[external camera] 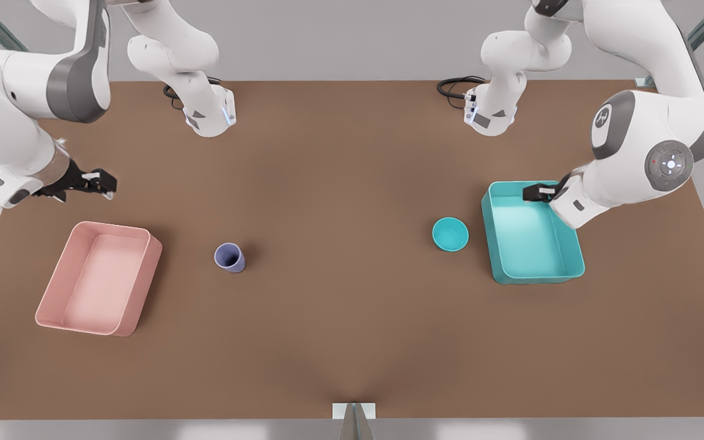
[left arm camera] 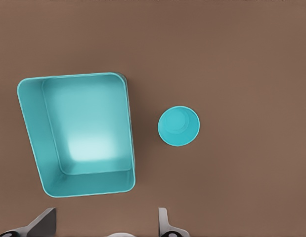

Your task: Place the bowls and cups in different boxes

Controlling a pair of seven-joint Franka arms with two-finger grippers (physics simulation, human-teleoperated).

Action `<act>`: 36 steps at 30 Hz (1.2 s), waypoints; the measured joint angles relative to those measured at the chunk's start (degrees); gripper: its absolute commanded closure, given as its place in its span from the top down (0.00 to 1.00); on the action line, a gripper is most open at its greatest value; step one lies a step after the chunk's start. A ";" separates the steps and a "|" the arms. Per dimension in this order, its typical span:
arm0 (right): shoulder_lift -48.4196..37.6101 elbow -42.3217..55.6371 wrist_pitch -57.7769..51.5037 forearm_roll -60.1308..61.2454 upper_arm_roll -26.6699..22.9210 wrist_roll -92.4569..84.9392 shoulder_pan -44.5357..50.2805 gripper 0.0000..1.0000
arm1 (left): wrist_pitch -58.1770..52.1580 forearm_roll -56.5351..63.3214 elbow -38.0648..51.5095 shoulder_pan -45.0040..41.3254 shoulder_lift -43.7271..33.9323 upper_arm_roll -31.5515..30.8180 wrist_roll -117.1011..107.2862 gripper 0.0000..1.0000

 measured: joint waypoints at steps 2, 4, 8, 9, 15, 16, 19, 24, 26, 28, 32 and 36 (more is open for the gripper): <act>0.48 0.02 0.73 -0.08 -0.02 -0.32 -0.07 1.00 | 0.52 0.04 -0.09 -0.09 0.23 0.02 0.56 1.00; 3.81 0.00 1.51 -0.37 -0.23 -0.65 1.05 1.00 | 1.41 0.22 -0.11 -6.32 2.94 2.12 0.76 1.00; 10.75 -4.06 7.16 -0.24 -0.66 -1.12 8.56 1.00 | 7.15 2.94 -1.74 -22.21 11.33 4.51 -0.23 1.00; 12.82 -4.69 9.33 0.16 -0.93 -1.21 8.74 1.00 | 9.46 3.40 -3.69 -22.74 12.00 4.61 -0.45 1.00; 18.19 -10.67 21.65 7.05 -3.63 -0.57 9.70 1.00 | 25.65 1.58 -16.15 -23.18 14.73 4.65 -1.40 1.00; 18.21 -11.86 23.34 8.36 -3.88 -0.22 9.87 1.00 | 27.75 1.75 -17.29 -23.22 15.07 4.65 -1.51 1.00; 17.60 -16.95 28.15 11.58 -4.90 0.74 10.33 1.00 | 32.46 2.14 -18.83 -23.27 16.33 4.65 -1.80 1.00; 17.59 -22.96 35.62 14.18 -5.12 2.05 11.03 1.00 | 37.47 2.35 -21.19 -23.73 17.01 4.66 -2.22 1.00; 18.43 -23.27 37.32 14.60 -5.13 2.51 11.25 1.00 | 38.50 2.39 -21.47 -24.56 17.04 4.66 -2.51 1.00; 19.23 -23.35 38.37 14.86 -5.13 2.92 11.72 1.00 | 39.22 3.20 -21.70 -25.99 17.16 4.65 -3.13 1.00; 20.18 -24.30 39.58 15.11 -5.13 3.60 12.43 1.00 | 40.17 7.16 -21.89 -26.54 17.79 4.64 -4.94 1.00; 20.91 -26.23 40.31 15.19 -5.06 4.12 13.14 1.00 | 40.92 10.20 -21.96 -25.43 18.84 4.65 -6.60 1.00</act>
